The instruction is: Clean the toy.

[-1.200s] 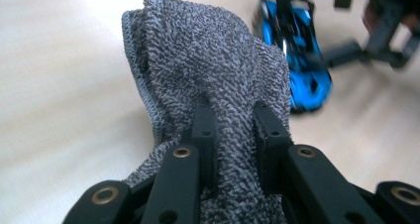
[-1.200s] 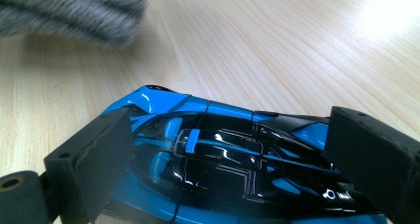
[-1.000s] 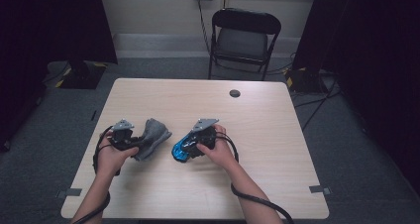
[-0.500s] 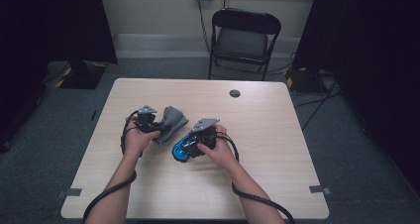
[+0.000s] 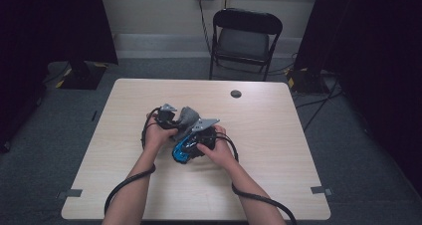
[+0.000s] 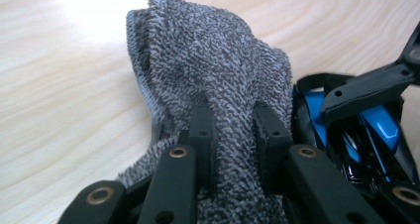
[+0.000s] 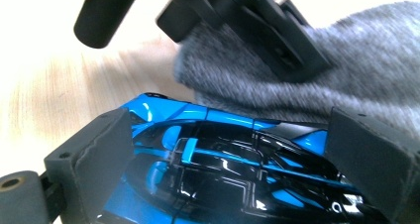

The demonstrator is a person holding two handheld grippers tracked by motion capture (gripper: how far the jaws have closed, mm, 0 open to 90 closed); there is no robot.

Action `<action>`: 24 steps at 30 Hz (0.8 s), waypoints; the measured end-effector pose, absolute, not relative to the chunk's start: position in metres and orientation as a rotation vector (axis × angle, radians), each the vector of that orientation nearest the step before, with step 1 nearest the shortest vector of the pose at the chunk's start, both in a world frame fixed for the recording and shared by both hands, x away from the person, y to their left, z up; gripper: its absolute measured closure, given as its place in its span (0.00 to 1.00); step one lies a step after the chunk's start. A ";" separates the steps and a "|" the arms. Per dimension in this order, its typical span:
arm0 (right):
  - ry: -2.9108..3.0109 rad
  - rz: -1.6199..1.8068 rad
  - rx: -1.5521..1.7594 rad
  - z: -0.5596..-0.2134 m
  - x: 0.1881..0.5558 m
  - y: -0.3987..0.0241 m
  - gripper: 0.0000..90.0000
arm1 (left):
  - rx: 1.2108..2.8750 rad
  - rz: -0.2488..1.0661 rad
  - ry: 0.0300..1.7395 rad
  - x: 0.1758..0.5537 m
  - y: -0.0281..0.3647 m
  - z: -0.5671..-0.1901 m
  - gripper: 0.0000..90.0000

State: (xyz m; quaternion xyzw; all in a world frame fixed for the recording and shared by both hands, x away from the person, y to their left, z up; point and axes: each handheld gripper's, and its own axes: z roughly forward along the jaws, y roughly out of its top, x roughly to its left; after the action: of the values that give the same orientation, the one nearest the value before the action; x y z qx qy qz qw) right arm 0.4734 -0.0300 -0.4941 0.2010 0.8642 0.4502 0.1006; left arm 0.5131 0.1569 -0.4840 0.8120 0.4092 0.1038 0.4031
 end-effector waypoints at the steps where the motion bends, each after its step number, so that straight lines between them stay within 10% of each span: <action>1: 2.561 1.321 0.591 -0.494 0.474 -0.030 0.05 | 2.053 0.266 1.031 0.514 0.155 -0.484 0.82; 24: 2.535 1.335 0.609 -0.495 0.475 -0.032 0.05 | 2.112 0.225 0.967 0.511 0.147 -0.485 0.85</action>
State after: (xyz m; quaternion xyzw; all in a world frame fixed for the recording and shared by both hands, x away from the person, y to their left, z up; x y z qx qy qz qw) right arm 0.4750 -0.0315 -0.4953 0.2068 0.8606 0.4532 0.1059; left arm 0.5106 0.1470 -0.4847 0.8321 0.3809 0.0887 0.3932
